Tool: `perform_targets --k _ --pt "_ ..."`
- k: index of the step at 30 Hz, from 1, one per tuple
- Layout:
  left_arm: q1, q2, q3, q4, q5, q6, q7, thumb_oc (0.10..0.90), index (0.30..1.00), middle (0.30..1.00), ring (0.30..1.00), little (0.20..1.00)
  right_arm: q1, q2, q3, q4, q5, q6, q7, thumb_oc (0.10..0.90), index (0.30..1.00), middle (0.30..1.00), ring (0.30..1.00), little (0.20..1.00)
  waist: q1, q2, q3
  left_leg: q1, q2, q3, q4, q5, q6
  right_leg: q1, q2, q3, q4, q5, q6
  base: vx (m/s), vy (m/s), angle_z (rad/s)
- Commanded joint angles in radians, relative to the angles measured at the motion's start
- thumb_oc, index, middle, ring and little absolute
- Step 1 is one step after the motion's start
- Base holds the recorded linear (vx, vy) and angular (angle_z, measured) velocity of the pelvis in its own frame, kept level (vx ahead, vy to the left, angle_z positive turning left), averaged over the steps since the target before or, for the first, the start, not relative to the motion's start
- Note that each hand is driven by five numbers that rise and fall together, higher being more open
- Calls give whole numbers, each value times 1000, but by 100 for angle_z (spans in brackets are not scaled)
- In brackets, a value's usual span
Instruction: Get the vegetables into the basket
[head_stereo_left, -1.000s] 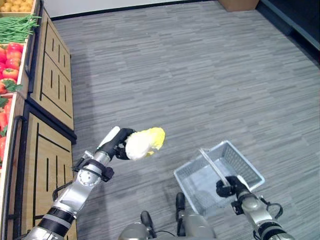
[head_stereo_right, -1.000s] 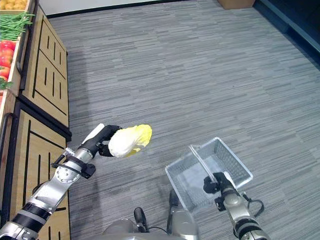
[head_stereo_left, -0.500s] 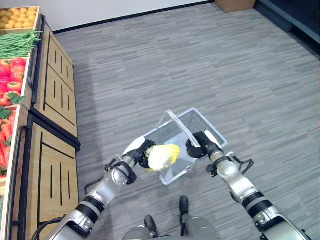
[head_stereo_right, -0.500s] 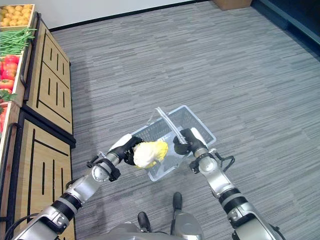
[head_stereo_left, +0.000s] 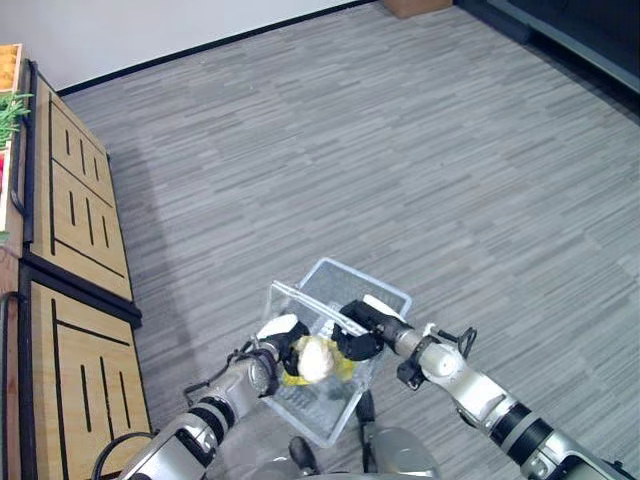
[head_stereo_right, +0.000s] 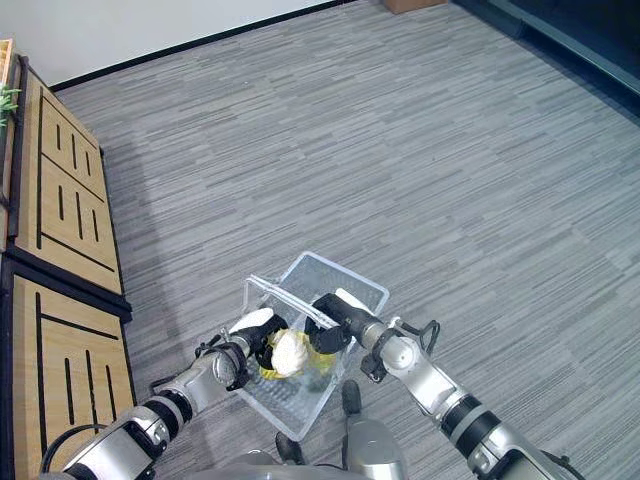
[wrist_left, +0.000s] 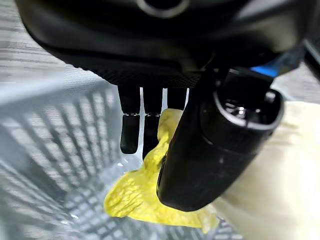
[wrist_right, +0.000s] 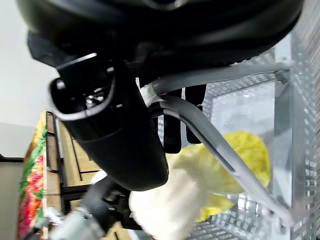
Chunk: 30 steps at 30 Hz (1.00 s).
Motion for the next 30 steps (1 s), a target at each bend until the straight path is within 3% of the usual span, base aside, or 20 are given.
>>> perform_targets --k 1,16,20,25,30 --pt "-111 -24 -37 73 32 -25 38 900 1000 1000 1000 1000 -110 101 -17 -172 125 -170 13 400 300 300 300 300 10 -31 -73 20 9 -17 5 -84 -6 8 -80 -2 98 -175 93 7 10 -7" --pt "-97 -39 -26 82 22 -19 58 900 1000 1000 1000 1000 -100 96 -6 -154 113 -162 -4 400 300 300 300 300 13 -26 -75 33 4 -30 1 -86 -5 25 -88 -16 102 -182 93 1 3 -1" --pt "-78 -11 16 22 -34 -17 83 900 1000 1000 1000 1000 -69 103 -45 -70 2 -152 -70 400 300 300 300 300 26 -27 -71 29 0 -41 1 -83 -2 25 -93 -24 105 -182 93 -8 7 3" --pt "-18 120 47 -208 -113 -66 8 900 1000 1000 1000 1000 -6 78 -175 26 -134 -142 -146 400 300 300 300 300 45 -25 -69 15 -3 -58 1 -82 2 25 -102 -46 99 -174 100 -2 32 8" --pt "92 241 100 -340 -219 -79 -91 900 1000 1000 1000 1000 37 53 -289 144 -170 -129 -171 400 300 300 300 300 56 -20 -72 17 -7 -74 1 -88 5 39 -110 -65 93 -174 105 31 35 11"
